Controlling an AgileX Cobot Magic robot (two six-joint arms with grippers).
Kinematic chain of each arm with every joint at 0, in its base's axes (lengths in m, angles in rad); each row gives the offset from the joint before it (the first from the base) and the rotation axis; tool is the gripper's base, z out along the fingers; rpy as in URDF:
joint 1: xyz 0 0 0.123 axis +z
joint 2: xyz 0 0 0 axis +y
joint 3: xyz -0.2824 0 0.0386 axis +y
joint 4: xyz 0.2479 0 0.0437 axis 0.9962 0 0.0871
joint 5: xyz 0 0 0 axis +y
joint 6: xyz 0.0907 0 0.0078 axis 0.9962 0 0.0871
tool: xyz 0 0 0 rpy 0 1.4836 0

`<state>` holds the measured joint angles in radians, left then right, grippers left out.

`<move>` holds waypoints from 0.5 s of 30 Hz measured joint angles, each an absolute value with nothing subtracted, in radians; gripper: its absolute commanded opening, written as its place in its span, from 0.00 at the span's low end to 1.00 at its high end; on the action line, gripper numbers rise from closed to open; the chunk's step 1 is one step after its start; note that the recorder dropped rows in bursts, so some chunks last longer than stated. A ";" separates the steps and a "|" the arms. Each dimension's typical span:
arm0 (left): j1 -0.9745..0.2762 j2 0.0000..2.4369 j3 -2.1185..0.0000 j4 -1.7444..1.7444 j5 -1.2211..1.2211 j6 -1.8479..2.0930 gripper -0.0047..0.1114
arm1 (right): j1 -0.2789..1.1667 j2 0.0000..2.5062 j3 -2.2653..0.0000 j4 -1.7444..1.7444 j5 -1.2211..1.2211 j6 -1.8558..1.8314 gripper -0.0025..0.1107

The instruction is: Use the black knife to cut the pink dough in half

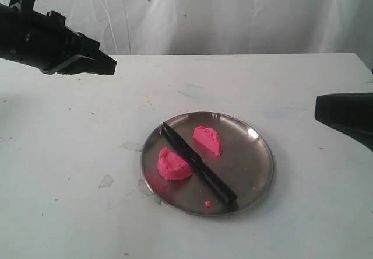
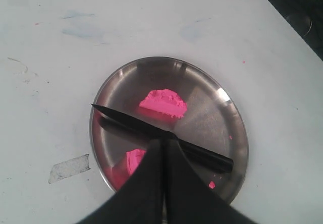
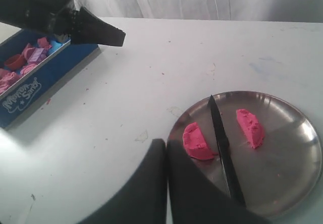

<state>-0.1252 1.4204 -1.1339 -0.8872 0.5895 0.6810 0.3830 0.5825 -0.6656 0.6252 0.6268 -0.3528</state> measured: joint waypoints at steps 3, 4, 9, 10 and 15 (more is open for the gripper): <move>-0.125 1.420 -1.134 -0.887 0.589 0.681 0.04 | 0.383 0.579 -0.643 0.634 0.588 -0.332 0.02; -0.125 1.420 -1.134 -0.887 0.589 0.681 0.04 | 0.383 0.574 -0.624 0.634 0.559 -0.321 0.02; -0.125 1.420 -1.134 -0.887 0.588 0.681 0.04 | 0.383 0.505 -0.501 0.506 0.422 -0.195 0.02; -0.125 1.420 -1.134 -0.887 0.588 0.681 0.04 | 0.383 0.483 -0.477 0.452 0.403 -0.147 0.02; -0.125 1.420 -1.134 -0.886 0.588 0.681 0.04 | 0.372 0.377 -0.355 0.265 0.349 0.024 0.02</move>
<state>-0.1252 1.4204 -1.1339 -0.8863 0.5881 0.6810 0.3718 0.3771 -0.3547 0.2647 0.3493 0.0244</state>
